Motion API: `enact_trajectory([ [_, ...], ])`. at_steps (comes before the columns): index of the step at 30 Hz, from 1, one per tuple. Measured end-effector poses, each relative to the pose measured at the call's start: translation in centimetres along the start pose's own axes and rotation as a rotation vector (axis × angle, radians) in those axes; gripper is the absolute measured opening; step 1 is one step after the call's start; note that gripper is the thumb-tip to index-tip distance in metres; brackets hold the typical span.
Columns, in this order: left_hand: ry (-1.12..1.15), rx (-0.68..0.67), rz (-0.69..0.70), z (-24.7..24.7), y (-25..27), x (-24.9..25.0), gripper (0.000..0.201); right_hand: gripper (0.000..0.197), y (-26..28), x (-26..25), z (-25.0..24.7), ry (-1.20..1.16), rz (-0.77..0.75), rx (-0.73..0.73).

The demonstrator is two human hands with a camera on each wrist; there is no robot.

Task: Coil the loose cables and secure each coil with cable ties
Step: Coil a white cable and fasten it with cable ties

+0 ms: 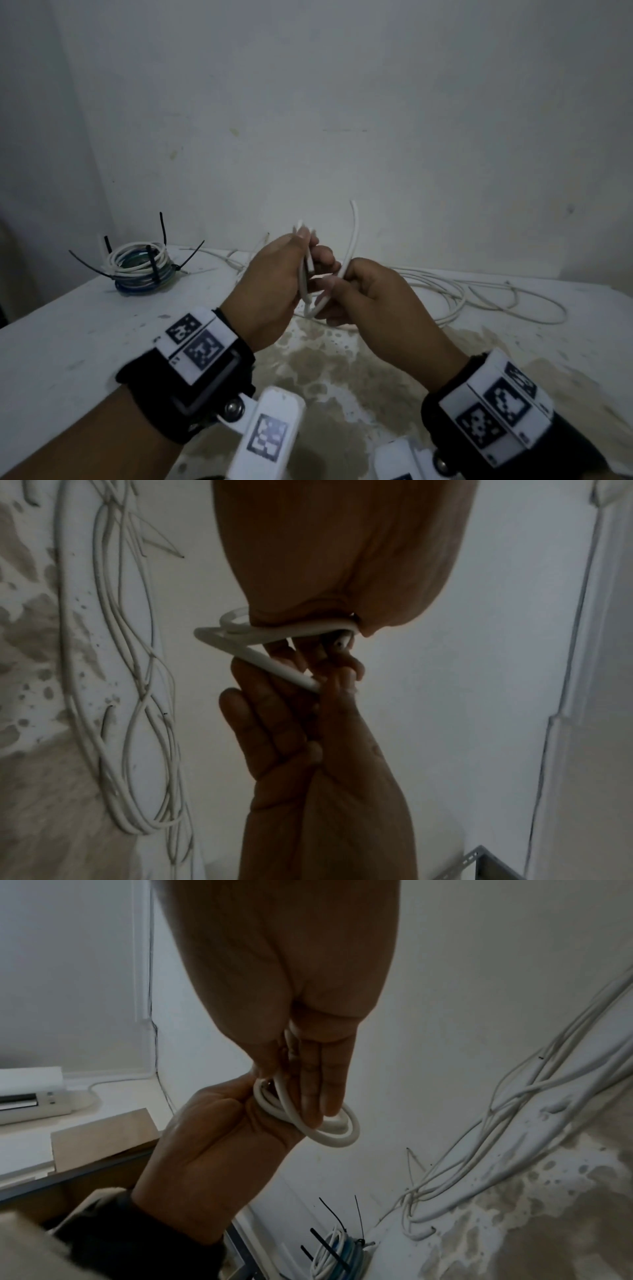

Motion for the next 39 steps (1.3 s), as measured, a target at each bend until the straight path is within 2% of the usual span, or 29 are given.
enact_trajectory([
  [4, -0.268, 0.073, 0.07, 0.5, 0.6, -0.1, 0.031, 0.025, -0.2, 0.0, -0.5, -0.108, 0.064, 0.005],
  [8, -0.581, 0.123, 0.099, 0.7, 1.0, -0.6, 0.03, 0.024, 0.0, -0.3, -0.4, -0.149, 0.069, -0.015],
  [10, -0.672, 0.117, 0.127, 0.6, 0.9, -0.8, 0.029, 0.023, 0.0, -0.4, -0.4, -0.116, 0.063, 0.001],
  [13, -0.728, 0.077, 0.113, 0.5, 0.9, -1.1, 0.029, 0.022, -0.2, -0.5, -0.8, -0.19, 0.084, 0.0],
  [14, -0.726, 0.047, 0.085, 0.5, 0.9, -1.4, 0.031, 0.023, -0.3, -0.7, -1.0, -0.164, 0.076, -0.007],
  [16, -0.662, -0.029, -0.01, 0.3, 1.0, -1.7, 0.033, 0.026, -0.5, -0.8, -1.5, 0.058, 0.009, -0.004],
  [18, -0.515, -0.111, -0.142, 0.1, 1.1, -1.9, 0.031, 0.023, -0.8, -0.3, -2.1, 0.294, -0.092, 0.081],
  [20, -0.362, -0.171, -0.274, -0.3, 1.2, -1.8, 0.027, 0.024, -0.9, -0.2, -2.7, 0.483, -0.257, 0.217],
  [22, -0.276, -0.225, -0.364, -0.5, 1.3, -1.6, 0.024, 0.036, -1.1, -0.1, -2.6, 0.601, -0.412, 0.208],
  [24, -0.187, -0.288, -0.43, -0.4, 1.3, -1.4, 0.019, 0.027, -1.1, -0.3, -2.2, 0.53, -0.443, 0.081],
  [26, -0.071, -0.328, -0.455, -0.3, 1.2, -1.1, 0.028, 0.018, -1.1, -0.3, -2.2, 0.399, -0.362, -0.022],
  [29, -0.016, -0.344, -0.433, -0.3, 1.0, -1.0, 0.045, 0.025, -0.9, 0.0, -2.5, 0.24, -0.249, -0.033],
  [32, 0.042, -0.33, -0.405, -0.2, 1.0, -0.7, 0.038, 0.018, -0.6, 0.3, -2.3, 0.105, -0.195, -0.054],
  [34, 0.115, -0.325, -0.417, -0.2, 1.0, -0.6, 0.037, 0.022, -0.4, 0.7, -2.2, 0.107, -0.185, -0.058],
  [36, 0.109, -0.336, -0.415, -0.1, 1.1, -0.7, 0.037, 0.015, -0.2, 0.7, -2.4, 0.145, -0.199, -0.018],
  [39, -0.144, -0.267, -0.323, 0.0, 1.1, -0.9, 0.041, 0.026, 0.0, 0.8, -2.6, 0.296, -0.301, 0.021],
])
Point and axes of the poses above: each hand's wrist, its own y-axis away from the middle knuckle, its own z-axis out of the palm, x = y × z, the point moved 3 cm from there along -y, towards the middle knuckle, and after that the axes turned 2 degrees about -z, right-handed, at the moved point
